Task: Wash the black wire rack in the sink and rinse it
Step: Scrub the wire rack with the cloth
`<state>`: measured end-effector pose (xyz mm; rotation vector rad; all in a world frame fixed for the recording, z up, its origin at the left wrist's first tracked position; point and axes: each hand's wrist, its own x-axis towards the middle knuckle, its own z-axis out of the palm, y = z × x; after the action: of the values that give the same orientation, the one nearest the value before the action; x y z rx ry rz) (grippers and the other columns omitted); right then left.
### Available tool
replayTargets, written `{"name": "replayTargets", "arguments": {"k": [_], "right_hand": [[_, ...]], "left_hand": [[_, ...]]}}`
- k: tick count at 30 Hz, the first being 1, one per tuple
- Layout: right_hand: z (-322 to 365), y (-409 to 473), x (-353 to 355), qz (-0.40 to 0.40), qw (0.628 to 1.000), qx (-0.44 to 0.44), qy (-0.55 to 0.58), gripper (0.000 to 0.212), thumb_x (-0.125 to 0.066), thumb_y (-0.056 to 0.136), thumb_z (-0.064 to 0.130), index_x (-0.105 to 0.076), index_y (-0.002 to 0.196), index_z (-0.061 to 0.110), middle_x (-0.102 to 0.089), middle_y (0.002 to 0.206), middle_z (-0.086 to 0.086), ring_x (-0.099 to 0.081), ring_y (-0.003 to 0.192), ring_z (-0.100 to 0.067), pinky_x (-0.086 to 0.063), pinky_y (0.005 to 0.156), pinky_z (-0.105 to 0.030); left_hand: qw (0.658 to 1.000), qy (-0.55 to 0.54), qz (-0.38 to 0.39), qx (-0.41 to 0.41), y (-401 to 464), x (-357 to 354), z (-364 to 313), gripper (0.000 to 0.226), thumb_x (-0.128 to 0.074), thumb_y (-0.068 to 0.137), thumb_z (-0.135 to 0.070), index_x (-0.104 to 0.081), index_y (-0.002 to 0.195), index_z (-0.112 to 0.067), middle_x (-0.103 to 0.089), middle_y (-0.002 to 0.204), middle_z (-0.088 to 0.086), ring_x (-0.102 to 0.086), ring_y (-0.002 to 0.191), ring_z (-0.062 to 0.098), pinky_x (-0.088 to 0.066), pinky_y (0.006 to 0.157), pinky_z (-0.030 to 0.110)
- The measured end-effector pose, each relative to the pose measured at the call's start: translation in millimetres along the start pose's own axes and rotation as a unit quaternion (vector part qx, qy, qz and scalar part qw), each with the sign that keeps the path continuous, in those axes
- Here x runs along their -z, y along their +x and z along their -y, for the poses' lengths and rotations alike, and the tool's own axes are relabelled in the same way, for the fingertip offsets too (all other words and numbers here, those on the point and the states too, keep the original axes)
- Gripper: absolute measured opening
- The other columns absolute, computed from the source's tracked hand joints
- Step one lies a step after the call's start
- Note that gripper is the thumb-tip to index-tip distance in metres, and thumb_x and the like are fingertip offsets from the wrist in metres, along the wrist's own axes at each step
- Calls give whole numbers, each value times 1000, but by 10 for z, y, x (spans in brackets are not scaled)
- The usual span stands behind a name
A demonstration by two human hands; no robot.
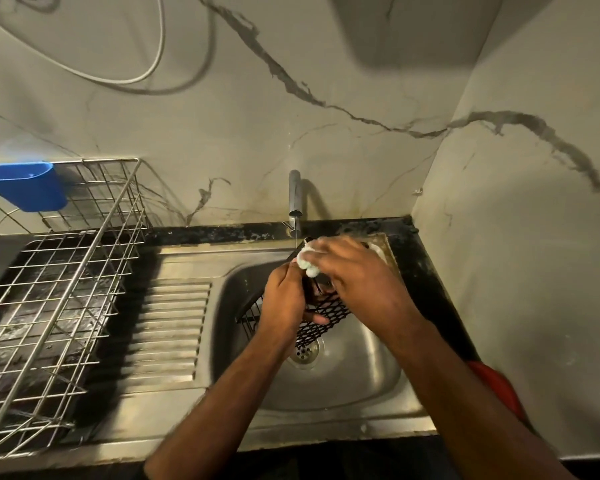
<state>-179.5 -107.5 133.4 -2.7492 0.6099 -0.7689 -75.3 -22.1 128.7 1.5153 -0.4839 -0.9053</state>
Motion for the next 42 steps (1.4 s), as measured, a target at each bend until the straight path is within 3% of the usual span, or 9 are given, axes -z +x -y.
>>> {"name": "replayTargets", "arguments": {"k": [4,10,15,19,25,27,32,37,42], "right_hand": [[-228,31,100,-73,993,-87,34,41,-58,92,-6,-68,125,15,-67,124,-4,-65,111,-18,-54,97,-31],[-180,189,139,-48,981,-143,123,28,-53,102,15,-59,129,21,-67,116,11,-62,103,-2,-44,87,-8],[-276,192,51,21,963,-187,193,17,-49,103,35,-62,113,32,-70,101,15,-67,90,-3,-56,82,-38],[-271,206,-48,-6,942,-221,253,25,-54,95,50,-67,104,31,-71,97,14,-66,93,-8,-55,86,-45],[-329,156,-145,-98,893,-339,281,27,-58,96,51,-71,103,28,-72,96,10,-68,90,-8,-56,80,-36],[-378,129,-119,-102,881,-362,286,20,-59,96,49,-70,96,33,-73,94,12,-68,90,-5,-57,81,-31],[-368,138,21,-94,905,-310,276,31,-67,90,51,-76,87,22,-75,77,6,-71,75,-10,-59,75,-36],[-376,255,230,-30,902,-247,354,15,-72,90,40,-76,82,28,-75,77,6,-67,73,-4,-52,76,-27],[-376,375,271,-23,907,-194,373,12,-71,92,27,-72,82,21,-73,82,-9,-65,74,-9,-51,72,-26]], "left_hand": [[1000,-7,9,15,40,4,38,34,-35,111,-30,-60,96,-12,-72,95,28,-78,78,25,-57,45,32],[998,51,47,2,54,-27,74,33,-37,110,-29,-64,104,-10,-74,95,26,-78,74,23,-55,40,29],[992,110,55,-29,72,3,99,34,-38,110,-30,-63,98,-11,-72,85,22,-76,66,23,-54,38,29],[981,169,46,-78,114,66,117,33,-42,109,-28,-66,100,-7,-73,69,8,-71,53,16,-53,37,29],[907,299,-169,-245,230,243,165,19,-58,101,-40,-68,109,-25,-72,71,-7,-68,59,5,-55,56,25],[915,264,-206,-225,336,361,189,20,-58,101,-44,-67,102,-26,-71,76,-7,-69,66,8,-54,60,26],[957,263,-51,-108,569,430,590,27,-57,101,-42,-70,100,-19,-71,91,-1,-67,85,13,-52,73,31],[913,297,70,-272,497,287,556,45,-47,102,-53,-62,133,-24,-62,128,-8,-56,122,6,-46,108,41],[931,196,174,-254,370,219,257,43,-51,104,-45,-64,79,-12,-68,68,6,-66,64,16,-55,69,38]]}}
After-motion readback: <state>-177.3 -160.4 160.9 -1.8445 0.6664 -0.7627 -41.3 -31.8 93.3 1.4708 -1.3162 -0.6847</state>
